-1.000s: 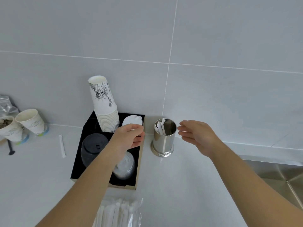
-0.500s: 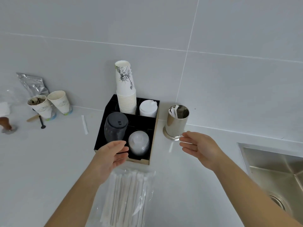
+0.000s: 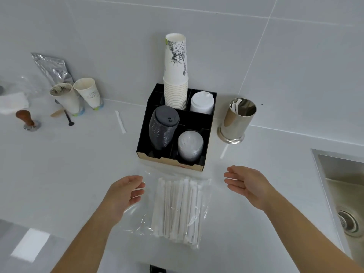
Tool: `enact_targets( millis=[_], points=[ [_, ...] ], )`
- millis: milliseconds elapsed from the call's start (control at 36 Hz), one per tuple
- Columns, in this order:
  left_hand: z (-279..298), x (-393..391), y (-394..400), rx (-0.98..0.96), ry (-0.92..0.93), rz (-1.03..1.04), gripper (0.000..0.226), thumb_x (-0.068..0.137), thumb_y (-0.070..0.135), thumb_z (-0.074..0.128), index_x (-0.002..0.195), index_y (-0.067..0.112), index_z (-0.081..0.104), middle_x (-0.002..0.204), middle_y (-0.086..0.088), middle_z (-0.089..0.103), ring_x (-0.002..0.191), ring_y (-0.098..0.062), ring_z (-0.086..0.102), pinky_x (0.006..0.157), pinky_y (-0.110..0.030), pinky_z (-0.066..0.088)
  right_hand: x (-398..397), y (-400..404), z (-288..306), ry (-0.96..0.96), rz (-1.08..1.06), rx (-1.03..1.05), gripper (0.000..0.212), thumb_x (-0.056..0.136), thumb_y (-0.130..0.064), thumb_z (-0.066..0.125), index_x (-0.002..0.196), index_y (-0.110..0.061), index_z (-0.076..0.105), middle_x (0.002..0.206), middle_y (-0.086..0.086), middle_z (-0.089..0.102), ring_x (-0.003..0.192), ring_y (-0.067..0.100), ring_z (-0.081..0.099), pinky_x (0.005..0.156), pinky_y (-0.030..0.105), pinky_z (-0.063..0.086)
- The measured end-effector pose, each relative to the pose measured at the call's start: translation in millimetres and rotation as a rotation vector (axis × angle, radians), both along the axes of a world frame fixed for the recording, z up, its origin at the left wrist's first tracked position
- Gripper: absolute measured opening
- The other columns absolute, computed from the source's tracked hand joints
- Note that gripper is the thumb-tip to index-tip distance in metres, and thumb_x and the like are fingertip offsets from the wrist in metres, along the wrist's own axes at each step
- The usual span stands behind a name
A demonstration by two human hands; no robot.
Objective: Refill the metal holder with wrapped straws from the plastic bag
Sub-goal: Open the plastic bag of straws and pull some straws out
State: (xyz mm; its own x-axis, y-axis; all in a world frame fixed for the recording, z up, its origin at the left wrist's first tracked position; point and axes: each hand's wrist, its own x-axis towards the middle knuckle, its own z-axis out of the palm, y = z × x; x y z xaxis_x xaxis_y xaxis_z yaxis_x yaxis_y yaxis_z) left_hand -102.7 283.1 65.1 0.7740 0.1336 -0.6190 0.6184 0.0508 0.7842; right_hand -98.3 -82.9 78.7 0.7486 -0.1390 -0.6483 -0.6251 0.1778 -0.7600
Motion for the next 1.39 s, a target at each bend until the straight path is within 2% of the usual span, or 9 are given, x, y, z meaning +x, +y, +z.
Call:
enact_targets(
  millis=[389,500,556,611,778,944,1056,1278,1389],
  points=[
    [-50,11,39,0.38,0.035,-0.089,0.02,0.082,0.025,0.069,0.101,0.022,0.069,0.087,0.0,0.072,0.07,-0.018,0.065,0.067,-0.03,0.051,-29,42,-47,0.148,-0.062,-0.08,0.022,0.092,-0.019,0.065,0.108,-0.005,0.067,0.105,0.017,0.07,0.098,0.031,0.069,0.08,0.036,0.057],
    [-56,18,37,0.337,0.05,-0.136,0.027,0.081,0.026,0.07,0.107,0.02,0.066,0.08,-0.006,0.072,0.067,-0.019,0.065,0.079,-0.037,0.055,-34,55,-60,0.187,-0.005,-0.113,0.02,0.089,-0.014,0.063,0.098,0.003,0.065,0.091,0.013,0.071,0.08,0.026,0.068,0.077,0.034,0.059],
    [-58,20,34,0.316,0.052,-0.141,0.026,0.081,0.025,0.071,0.107,0.018,0.066,0.075,-0.005,0.071,0.06,-0.014,0.064,0.072,-0.033,0.054,-37,61,-64,0.193,0.018,-0.098,0.021,0.087,-0.01,0.061,0.094,0.01,0.061,0.08,0.012,0.065,0.072,0.024,0.06,0.074,0.033,0.059],
    [-60,21,32,0.285,0.047,-0.153,0.021,0.082,0.023,0.07,0.1,0.012,0.068,0.066,-0.003,0.066,0.049,-0.01,0.059,0.061,-0.027,0.048,-39,67,-68,0.195,0.027,-0.085,0.021,0.087,-0.009,0.061,0.096,0.009,0.063,0.078,0.012,0.063,0.071,0.024,0.058,0.074,0.033,0.059],
    [-63,23,23,0.28,0.04,-0.207,0.02,0.081,0.016,0.064,0.074,-0.002,0.065,0.064,-0.01,0.055,0.062,-0.021,0.047,0.069,-0.034,0.044,-39,82,-77,0.2,0.067,-0.165,0.018,0.088,-0.005,0.058,0.095,0.011,0.062,0.078,0.014,0.061,0.069,0.025,0.057,0.071,0.036,0.059],
    [-64,23,22,0.217,0.006,-0.184,0.019,0.085,0.002,0.057,0.067,0.001,0.062,0.054,-0.007,0.06,0.045,-0.015,0.054,0.046,-0.018,0.046,-40,87,-79,0.21,0.06,-0.231,0.01,0.09,-0.003,0.056,0.082,-0.003,0.062,0.077,0.014,0.068,0.064,0.023,0.066,0.057,0.029,0.058],
    [-60,20,21,0.164,-0.026,-0.154,0.02,0.088,0.002,0.056,0.069,0.0,0.059,0.055,-0.011,0.058,0.057,-0.019,0.061,0.057,-0.027,0.054,-42,86,-75,0.192,0.038,-0.206,0.013,0.091,-0.001,0.053,0.08,-0.002,0.06,0.074,0.015,0.067,0.061,0.024,0.064,0.057,0.031,0.058],
    [-49,13,17,0.105,-0.057,-0.145,0.018,0.091,0.004,0.057,0.075,-0.001,0.063,0.067,-0.015,0.061,0.056,-0.017,0.062,0.061,-0.024,0.058,-50,75,-64,0.097,0.003,-0.113,0.014,0.091,0.001,0.05,0.081,-0.003,0.059,0.089,0.023,0.073,0.066,0.026,0.067,0.061,0.035,0.058],
    [-44,7,6,0.076,-0.074,-0.143,0.021,0.091,0.003,0.058,0.071,0.0,0.063,0.066,-0.016,0.059,0.058,-0.019,0.06,0.072,-0.031,0.059,-55,63,-58,0.05,-0.016,-0.084,0.015,0.091,0.0,0.051,0.079,-0.004,0.058,0.076,0.013,0.073,0.065,0.024,0.071,0.059,0.033,0.058]
  ],
)
